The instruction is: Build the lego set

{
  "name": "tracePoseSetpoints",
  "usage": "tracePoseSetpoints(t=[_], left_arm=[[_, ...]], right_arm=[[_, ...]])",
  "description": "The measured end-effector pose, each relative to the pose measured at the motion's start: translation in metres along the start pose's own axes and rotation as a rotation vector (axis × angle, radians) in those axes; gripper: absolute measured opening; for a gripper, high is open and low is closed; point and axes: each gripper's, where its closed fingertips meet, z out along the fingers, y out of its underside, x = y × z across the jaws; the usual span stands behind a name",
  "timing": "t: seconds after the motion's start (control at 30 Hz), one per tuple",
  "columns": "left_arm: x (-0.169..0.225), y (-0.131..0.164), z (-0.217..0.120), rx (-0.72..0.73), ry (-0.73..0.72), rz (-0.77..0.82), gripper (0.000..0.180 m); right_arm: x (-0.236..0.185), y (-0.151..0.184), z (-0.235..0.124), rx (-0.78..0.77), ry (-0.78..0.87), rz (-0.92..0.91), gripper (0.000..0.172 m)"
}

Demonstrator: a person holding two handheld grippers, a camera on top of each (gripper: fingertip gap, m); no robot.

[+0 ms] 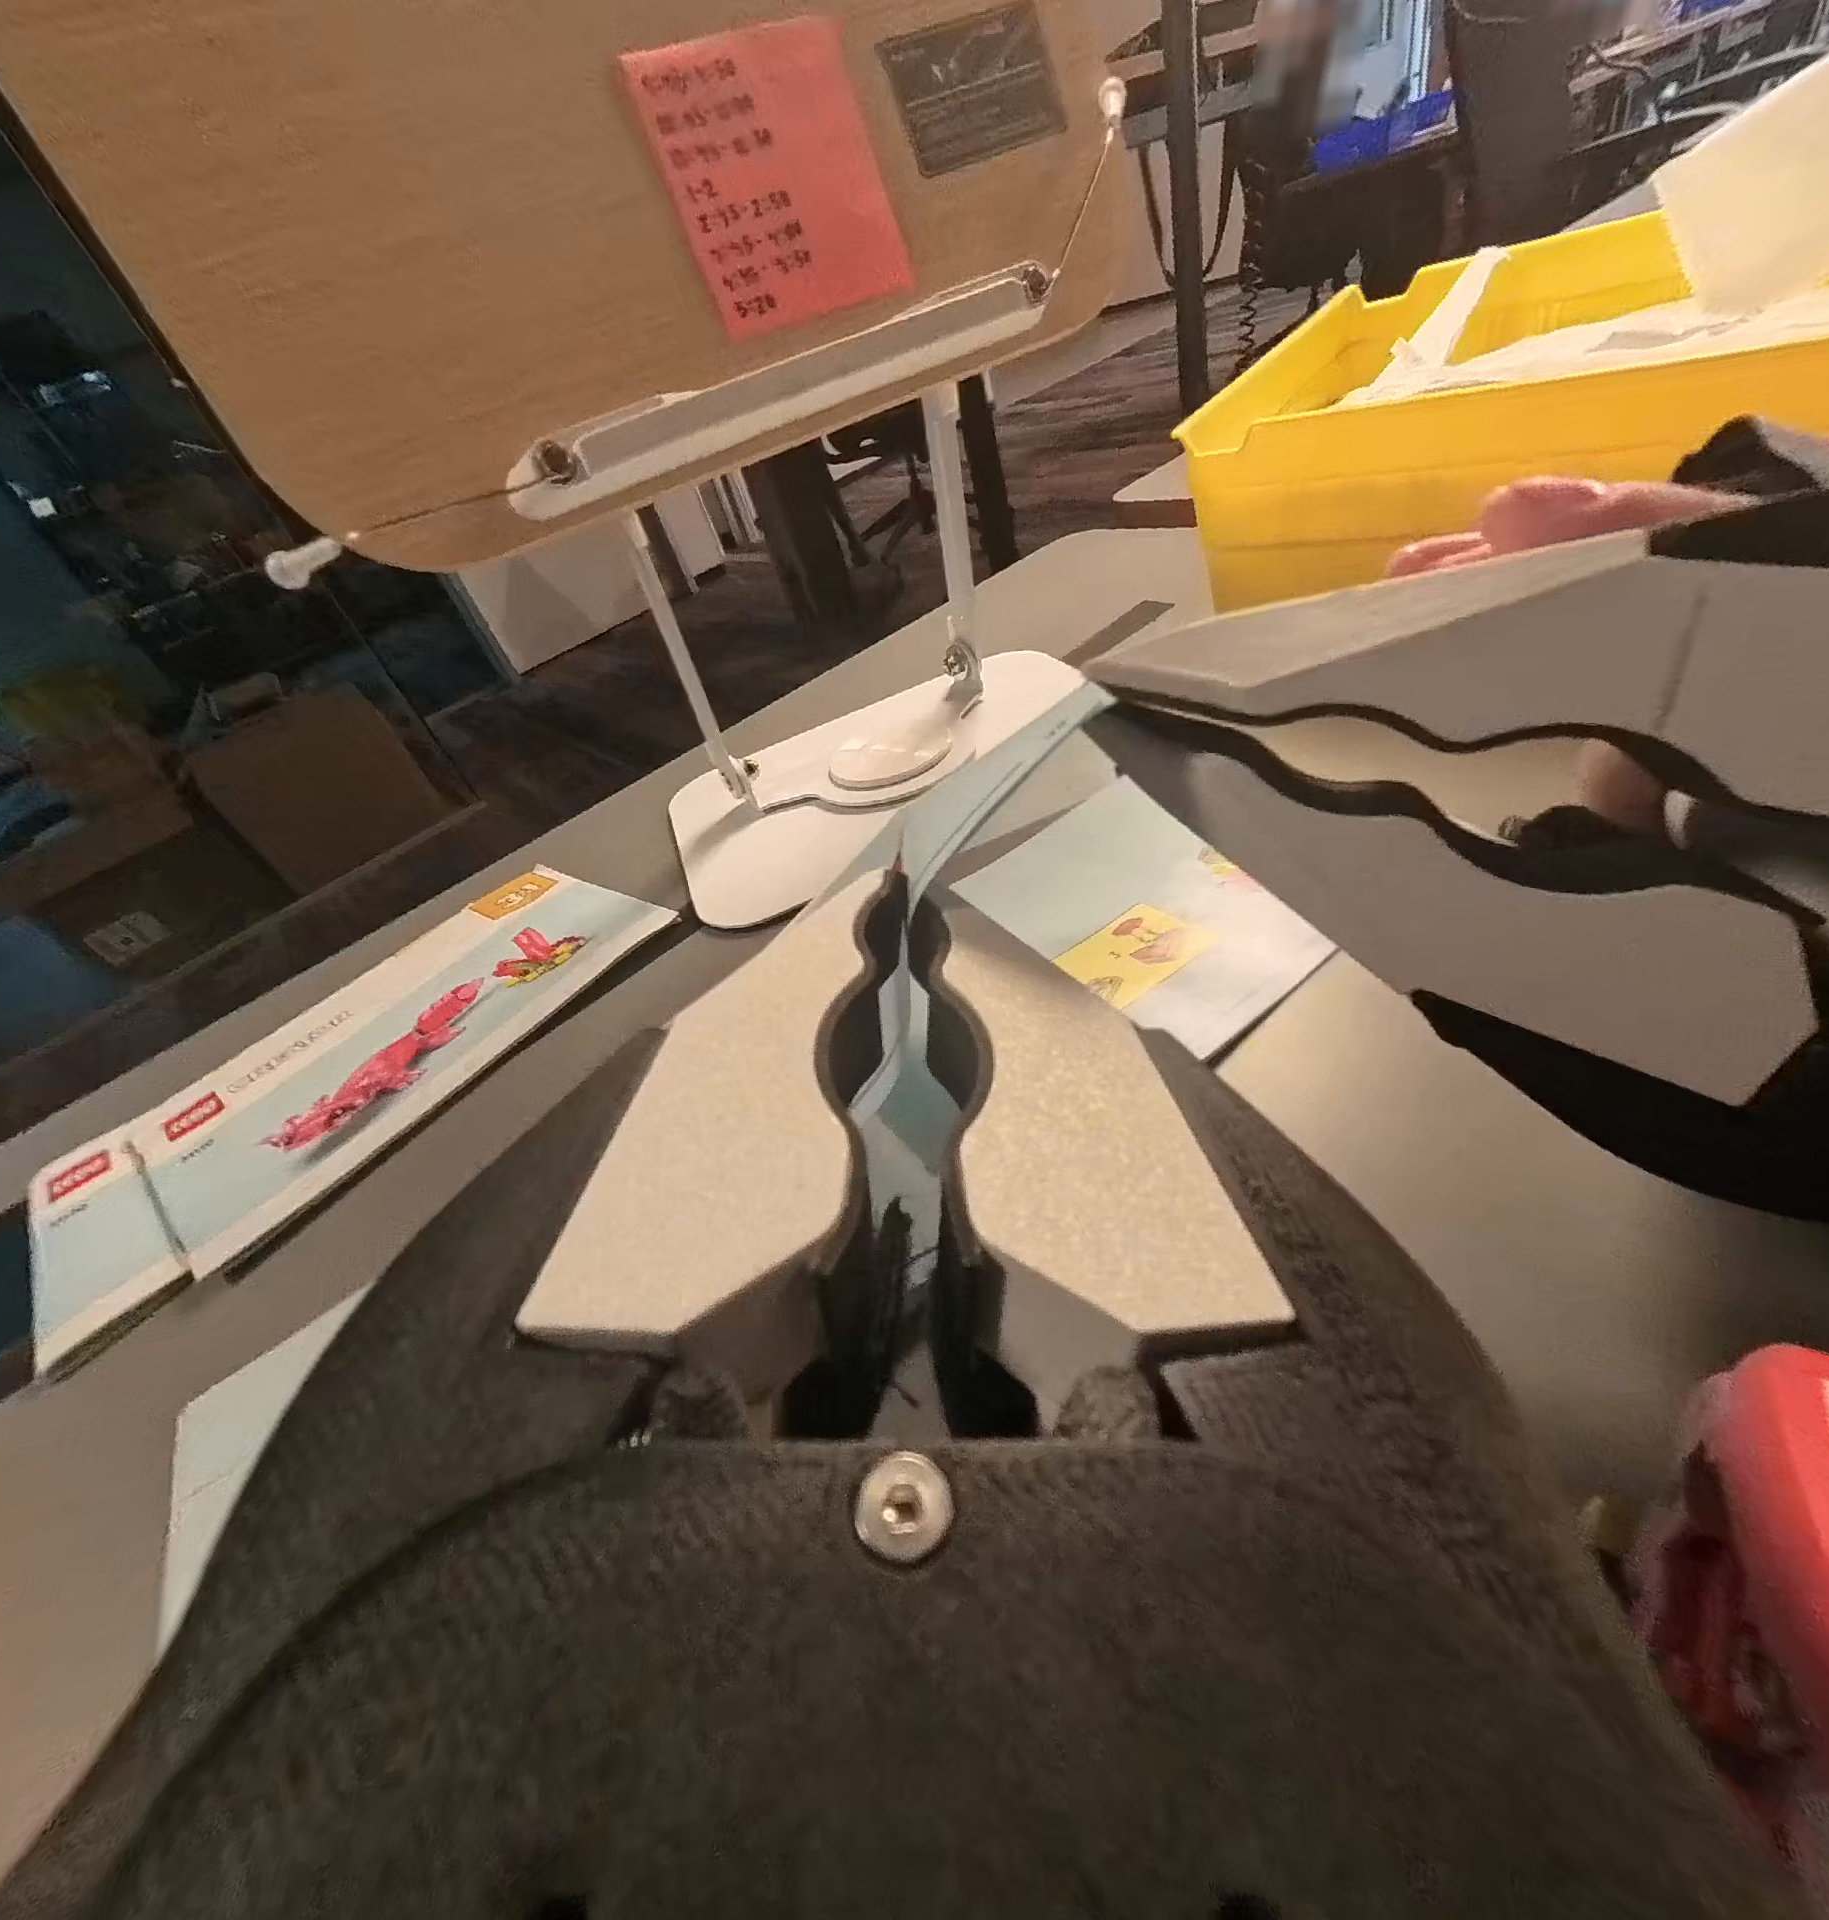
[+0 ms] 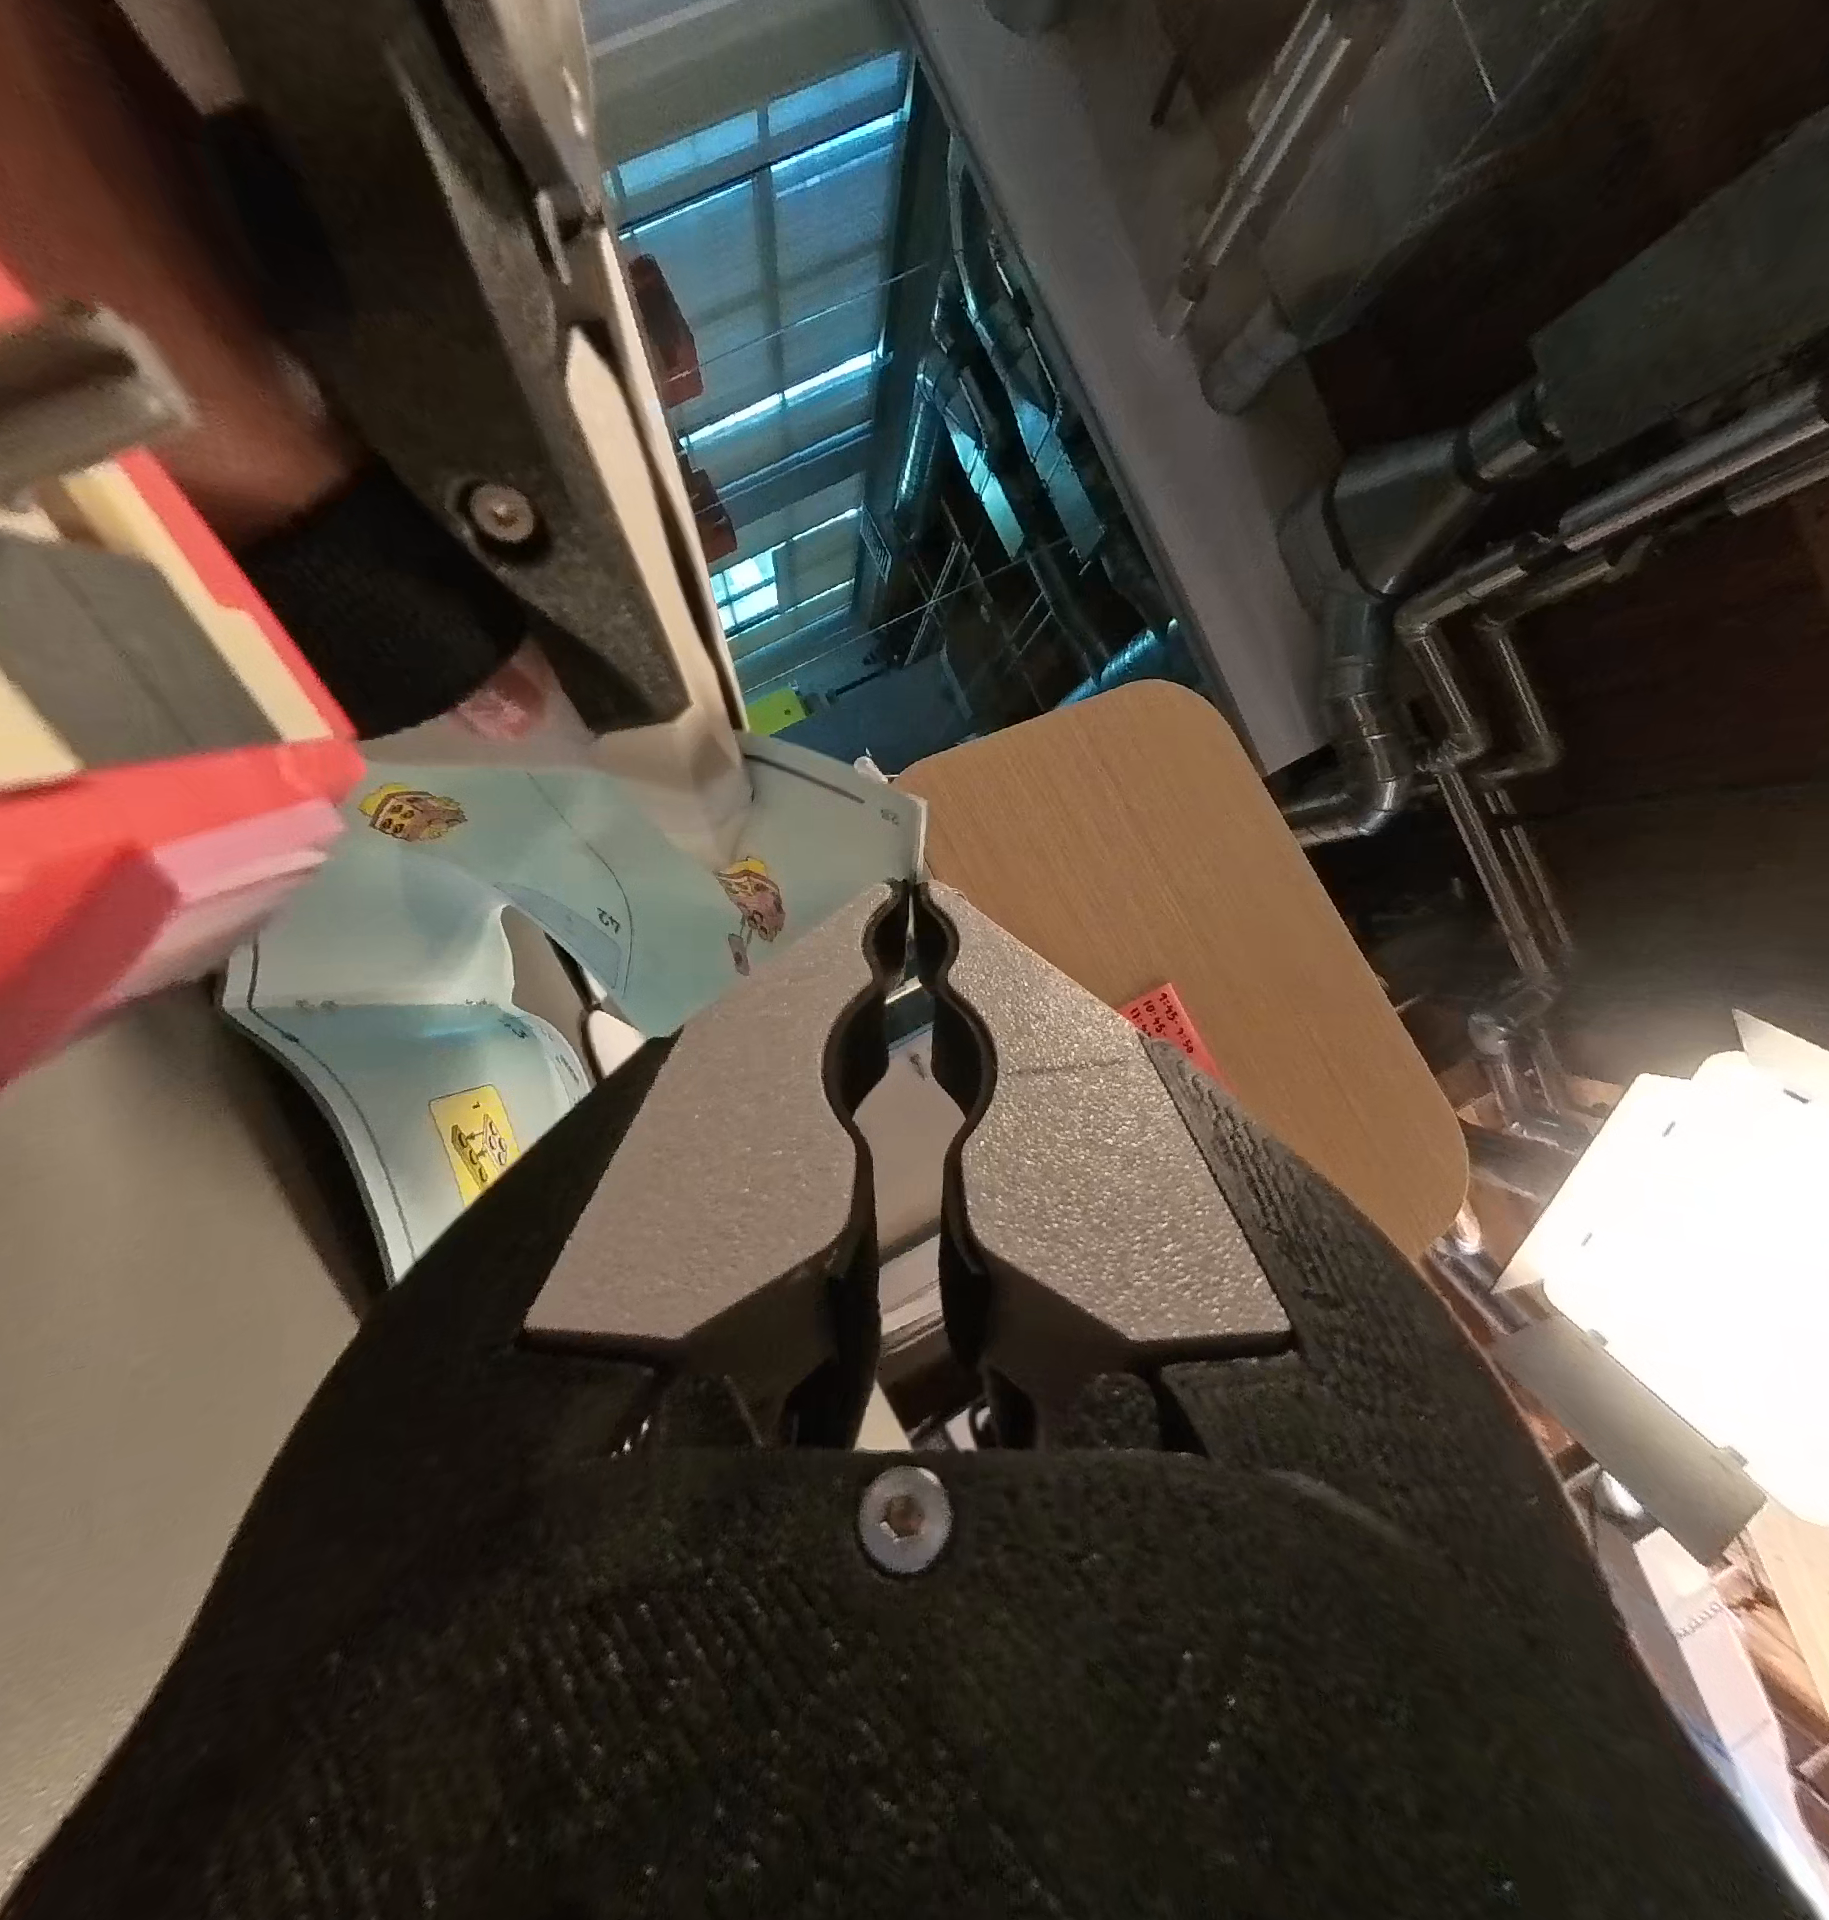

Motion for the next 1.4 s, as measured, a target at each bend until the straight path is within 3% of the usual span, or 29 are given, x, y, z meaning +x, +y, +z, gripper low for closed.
tracePoseSetpoints(t=[0.23,0.53,0.73,0.87,1.07,1.4], left_arm=[[0.001,-0.001,0.001,0.019,0.079,-0.203,0.0],[0.03,0.001,0.005,-0.02,0.224,-0.193,0.0],[0.044,0.001,0.007,-0.035,0.248,-0.155,0.0],[0.033,0.003,0.008,-0.048,0.162,-0.109,0.0],[0.012,0.008,0.006,-0.08,-0.032,0.08,0.0],[0.003,0.006,0.004,-0.069,-0.086,0.112,0.0]], right_arm=[[-0.001,-0.002,0.0,0.006,0.003,-0.026,0.0],[0.007,0.001,0.002,-0.017,0.037,-0.031,0.0],[0.006,0.003,0.003,-0.03,0.032,-0.058,0.0],[0.008,0.009,0.002,-0.057,0.041,-0.07,0.0],[0.0,0.01,0.0,-0.05,-0.018,-0.009,0.004],[-0.002,0.015,-0.003,-0.07,-0.05,0.059,0.014]])
